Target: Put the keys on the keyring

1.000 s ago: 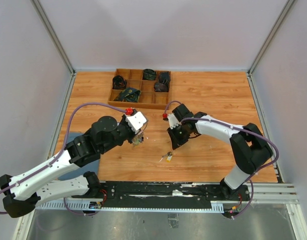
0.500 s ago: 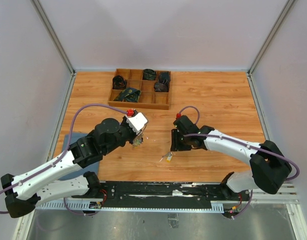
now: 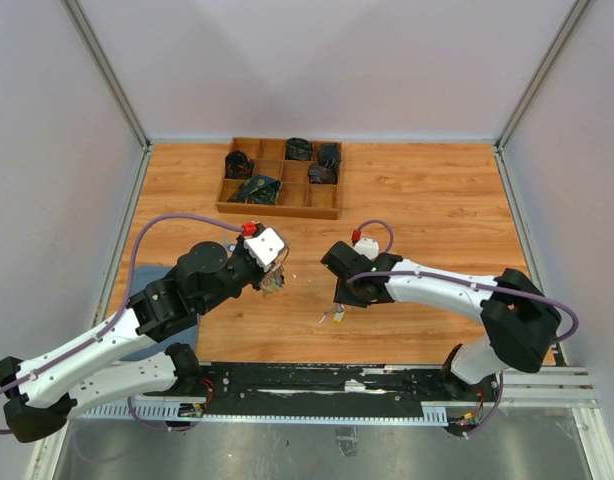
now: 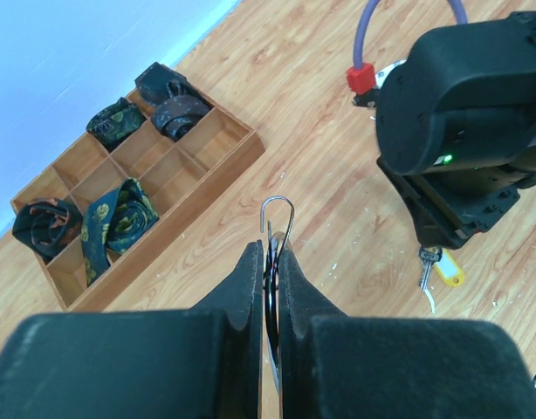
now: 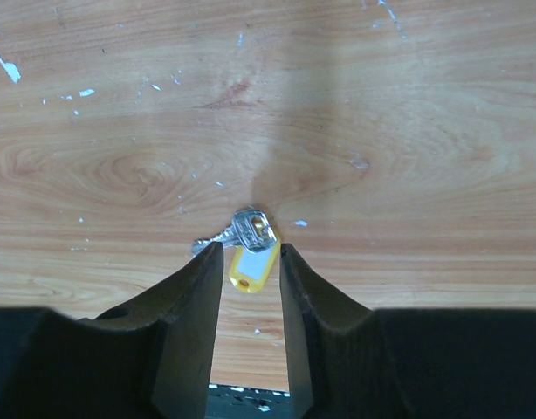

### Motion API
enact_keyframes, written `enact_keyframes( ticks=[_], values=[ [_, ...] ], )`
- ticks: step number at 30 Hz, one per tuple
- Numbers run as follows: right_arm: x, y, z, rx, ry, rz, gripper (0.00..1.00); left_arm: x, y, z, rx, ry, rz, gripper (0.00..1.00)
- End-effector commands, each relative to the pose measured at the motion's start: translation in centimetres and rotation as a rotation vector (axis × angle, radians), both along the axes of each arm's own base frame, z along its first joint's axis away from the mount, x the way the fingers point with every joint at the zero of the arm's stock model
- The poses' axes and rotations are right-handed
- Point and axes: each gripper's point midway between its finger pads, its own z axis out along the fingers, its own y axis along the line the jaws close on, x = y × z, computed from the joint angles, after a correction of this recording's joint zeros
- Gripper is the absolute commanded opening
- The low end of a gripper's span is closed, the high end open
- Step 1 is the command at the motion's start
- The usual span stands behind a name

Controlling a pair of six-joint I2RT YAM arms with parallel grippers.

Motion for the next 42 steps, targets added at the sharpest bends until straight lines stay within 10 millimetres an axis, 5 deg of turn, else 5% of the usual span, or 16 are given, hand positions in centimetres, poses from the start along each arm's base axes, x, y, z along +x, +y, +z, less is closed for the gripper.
enact_keyframes(
  ticks=[1,42],
  values=[
    [0.0,-1.3,-0.5,-0.124,0.011,-0.075,0.33,0.2,-0.1,0.9,-0.052,-0.024,0.003,0.00],
    [-0.9,-1.4,-3.1,-0.239,0.090,-0.025,0.19,-0.1,0.0,0.8,-0.048,-0.052,-0.020,0.01]
  ],
)
